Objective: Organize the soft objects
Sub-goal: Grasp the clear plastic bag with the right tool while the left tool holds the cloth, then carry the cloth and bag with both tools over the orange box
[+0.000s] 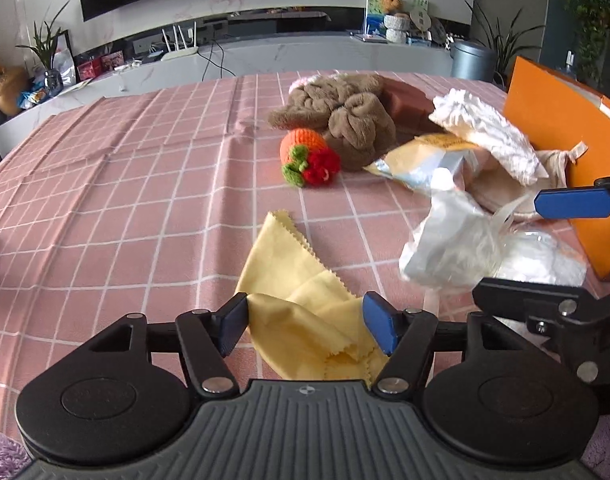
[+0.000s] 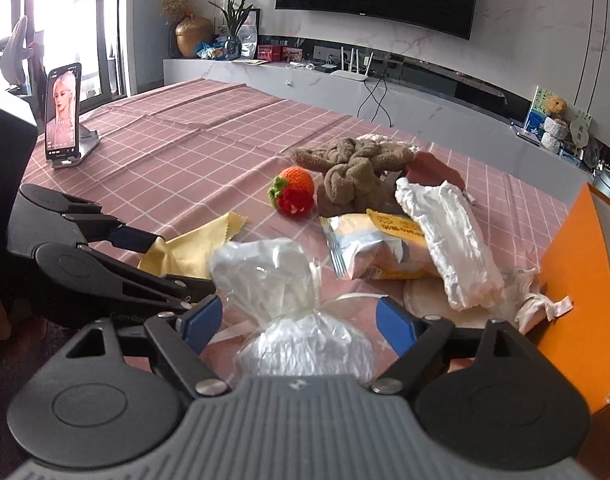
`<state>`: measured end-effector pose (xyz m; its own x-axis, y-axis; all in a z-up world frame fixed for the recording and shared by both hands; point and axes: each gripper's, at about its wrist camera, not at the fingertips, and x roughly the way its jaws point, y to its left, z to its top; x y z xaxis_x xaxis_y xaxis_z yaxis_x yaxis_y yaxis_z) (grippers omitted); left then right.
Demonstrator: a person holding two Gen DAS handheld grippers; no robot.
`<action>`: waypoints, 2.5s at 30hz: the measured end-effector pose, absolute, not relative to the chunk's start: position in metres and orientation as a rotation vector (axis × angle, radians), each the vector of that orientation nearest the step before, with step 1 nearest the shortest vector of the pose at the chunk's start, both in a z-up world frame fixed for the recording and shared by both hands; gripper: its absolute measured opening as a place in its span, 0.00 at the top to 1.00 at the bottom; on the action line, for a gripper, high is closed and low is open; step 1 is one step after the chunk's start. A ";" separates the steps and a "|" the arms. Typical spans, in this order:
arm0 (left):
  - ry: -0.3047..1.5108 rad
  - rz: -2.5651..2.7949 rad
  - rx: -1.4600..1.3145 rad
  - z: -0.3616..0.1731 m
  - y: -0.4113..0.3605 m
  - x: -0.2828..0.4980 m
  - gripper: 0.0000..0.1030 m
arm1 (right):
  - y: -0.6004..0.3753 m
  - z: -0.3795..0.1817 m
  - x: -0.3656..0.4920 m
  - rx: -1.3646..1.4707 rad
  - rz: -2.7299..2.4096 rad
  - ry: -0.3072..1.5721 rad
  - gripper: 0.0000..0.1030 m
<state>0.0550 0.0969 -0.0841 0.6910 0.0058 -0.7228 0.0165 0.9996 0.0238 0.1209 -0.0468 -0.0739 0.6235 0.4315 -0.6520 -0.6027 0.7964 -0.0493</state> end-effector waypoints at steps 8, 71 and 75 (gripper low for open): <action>0.801 -0.039 0.039 -0.089 0.091 0.058 0.45 | -0.054 -0.088 0.123 -0.266 0.565 0.714 0.25; 0.358 -0.483 0.111 0.071 -0.066 0.064 0.95 | -0.241 0.036 0.097 -0.134 0.163 0.542 0.40; 0.402 -0.567 0.111 0.065 -0.088 0.084 0.95 | -0.262 0.030 0.113 -0.155 0.134 0.614 0.40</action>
<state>0.0844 -0.0878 0.0653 0.7683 -0.5001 -0.3995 0.5429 0.8398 -0.0071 0.1132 -0.2621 0.0303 0.8092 0.0787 -0.5822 -0.1706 0.9798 -0.1046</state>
